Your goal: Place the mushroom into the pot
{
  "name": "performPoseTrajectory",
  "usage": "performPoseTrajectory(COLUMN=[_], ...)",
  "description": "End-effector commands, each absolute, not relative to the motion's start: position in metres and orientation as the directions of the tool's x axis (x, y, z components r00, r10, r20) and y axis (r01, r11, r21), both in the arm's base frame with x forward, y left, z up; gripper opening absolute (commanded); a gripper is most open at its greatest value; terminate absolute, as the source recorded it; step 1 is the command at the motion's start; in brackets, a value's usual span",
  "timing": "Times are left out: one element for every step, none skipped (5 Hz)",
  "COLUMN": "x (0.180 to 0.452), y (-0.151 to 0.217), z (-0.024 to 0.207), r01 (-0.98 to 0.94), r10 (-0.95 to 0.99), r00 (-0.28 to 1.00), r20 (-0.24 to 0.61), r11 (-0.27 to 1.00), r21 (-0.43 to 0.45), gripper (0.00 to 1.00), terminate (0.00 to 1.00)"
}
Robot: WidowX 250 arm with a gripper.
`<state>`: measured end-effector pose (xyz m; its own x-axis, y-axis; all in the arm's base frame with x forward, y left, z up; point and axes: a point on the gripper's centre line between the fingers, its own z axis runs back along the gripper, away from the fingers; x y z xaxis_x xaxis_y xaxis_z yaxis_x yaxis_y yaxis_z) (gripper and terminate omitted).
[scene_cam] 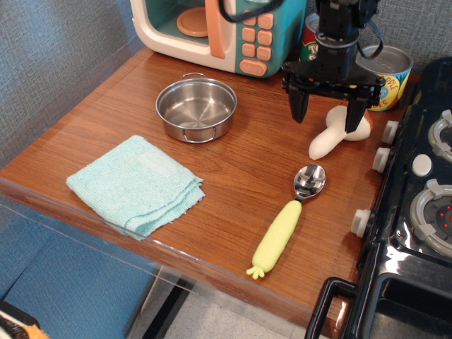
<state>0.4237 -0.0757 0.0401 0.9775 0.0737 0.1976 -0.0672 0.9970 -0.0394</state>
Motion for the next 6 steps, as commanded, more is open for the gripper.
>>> performPoseTrajectory(x=[0.419,0.412,0.410,0.412,0.412,0.404], y=[-0.083,-0.082,-0.081,-0.082,-0.072,-0.043], z=[0.037,0.027,0.021,0.027,0.053,0.092], r01=[-0.011,-0.011,0.003,0.013,0.002,-0.044], r10=[0.015,0.014,-0.001,-0.011,0.006,0.053], r00=[0.985,0.988,0.990,0.988,0.976,0.952], r20=[0.172,0.154,0.138,0.155,0.218,0.301], r11=[1.000,1.000,1.000,1.000,0.999,0.998], r21=[-0.028,-0.019,-0.011,-0.016,-0.032,-0.036], gripper=[1.00,0.00,0.00,0.00,0.00,0.00], terminate=[0.00,0.00,0.00,0.00,0.00,0.00])
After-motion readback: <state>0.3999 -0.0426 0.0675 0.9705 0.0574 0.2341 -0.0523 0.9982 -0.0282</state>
